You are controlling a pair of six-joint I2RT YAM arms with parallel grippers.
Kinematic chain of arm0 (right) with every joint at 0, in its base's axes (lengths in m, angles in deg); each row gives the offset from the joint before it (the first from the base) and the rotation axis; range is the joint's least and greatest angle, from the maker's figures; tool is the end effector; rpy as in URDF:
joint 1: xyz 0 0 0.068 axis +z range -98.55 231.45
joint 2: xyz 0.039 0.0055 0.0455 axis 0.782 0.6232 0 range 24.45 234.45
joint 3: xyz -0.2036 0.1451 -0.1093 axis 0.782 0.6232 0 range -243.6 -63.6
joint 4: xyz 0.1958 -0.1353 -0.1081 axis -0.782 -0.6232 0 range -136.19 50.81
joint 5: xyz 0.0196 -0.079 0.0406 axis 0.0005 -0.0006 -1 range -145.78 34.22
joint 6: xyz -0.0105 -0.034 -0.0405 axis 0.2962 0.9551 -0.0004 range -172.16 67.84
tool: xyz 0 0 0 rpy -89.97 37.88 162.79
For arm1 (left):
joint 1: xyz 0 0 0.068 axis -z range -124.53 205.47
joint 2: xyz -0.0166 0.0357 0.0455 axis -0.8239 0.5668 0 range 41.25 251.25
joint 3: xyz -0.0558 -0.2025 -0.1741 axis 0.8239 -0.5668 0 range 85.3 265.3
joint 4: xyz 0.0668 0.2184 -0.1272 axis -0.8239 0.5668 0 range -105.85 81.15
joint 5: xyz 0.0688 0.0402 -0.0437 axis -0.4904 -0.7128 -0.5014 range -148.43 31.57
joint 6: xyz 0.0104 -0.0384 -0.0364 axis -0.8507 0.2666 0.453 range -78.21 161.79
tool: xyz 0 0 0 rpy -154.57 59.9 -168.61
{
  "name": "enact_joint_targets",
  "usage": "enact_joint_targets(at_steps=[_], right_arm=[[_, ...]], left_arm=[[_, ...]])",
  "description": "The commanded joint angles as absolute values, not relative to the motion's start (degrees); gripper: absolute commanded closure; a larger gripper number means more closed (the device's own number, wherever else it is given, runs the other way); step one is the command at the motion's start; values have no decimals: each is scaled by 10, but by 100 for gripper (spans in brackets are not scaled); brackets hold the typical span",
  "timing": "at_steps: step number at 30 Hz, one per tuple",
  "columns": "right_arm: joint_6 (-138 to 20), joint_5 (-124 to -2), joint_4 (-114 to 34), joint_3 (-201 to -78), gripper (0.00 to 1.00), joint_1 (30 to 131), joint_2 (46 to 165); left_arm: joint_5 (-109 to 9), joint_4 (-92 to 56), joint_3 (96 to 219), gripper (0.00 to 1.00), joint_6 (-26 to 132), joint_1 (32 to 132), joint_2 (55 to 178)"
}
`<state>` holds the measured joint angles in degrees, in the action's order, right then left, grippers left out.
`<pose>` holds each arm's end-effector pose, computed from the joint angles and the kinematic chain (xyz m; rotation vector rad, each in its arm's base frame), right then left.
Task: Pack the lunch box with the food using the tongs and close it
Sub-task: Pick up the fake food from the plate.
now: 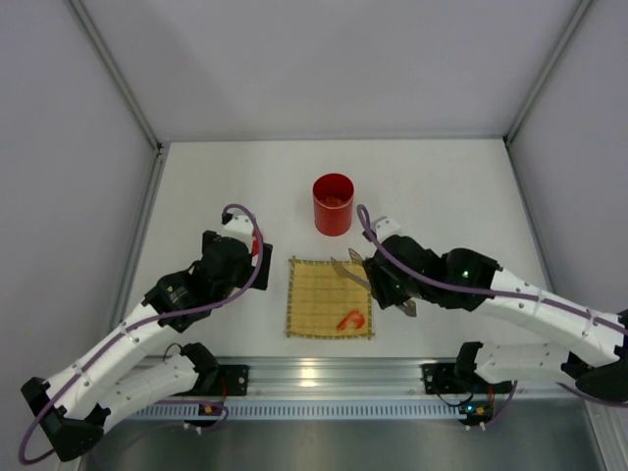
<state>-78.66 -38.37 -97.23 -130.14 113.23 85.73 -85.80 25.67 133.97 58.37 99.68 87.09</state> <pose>0.1024 0.1684 0.3413 -0.6232 2.3775 0.3060 0.1261 -0.1000 0.3089 0.2688 2.1433 -0.0706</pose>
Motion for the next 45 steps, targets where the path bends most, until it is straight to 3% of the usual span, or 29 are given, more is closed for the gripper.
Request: enact_joint_targets(at_steps=[1,10,45], right_arm=[[-839,-370,-1006,-1293,56,1184,850],[-881,-364,-1038,-1247,55,1243,846],[-907,-377,-1133,-1260,55,1339,837]], left_arm=[[-853,237,1335,1,581,998,859],[-851,236,1334,1,580,998,855],[-852,237,1334,1,581,998,856]])
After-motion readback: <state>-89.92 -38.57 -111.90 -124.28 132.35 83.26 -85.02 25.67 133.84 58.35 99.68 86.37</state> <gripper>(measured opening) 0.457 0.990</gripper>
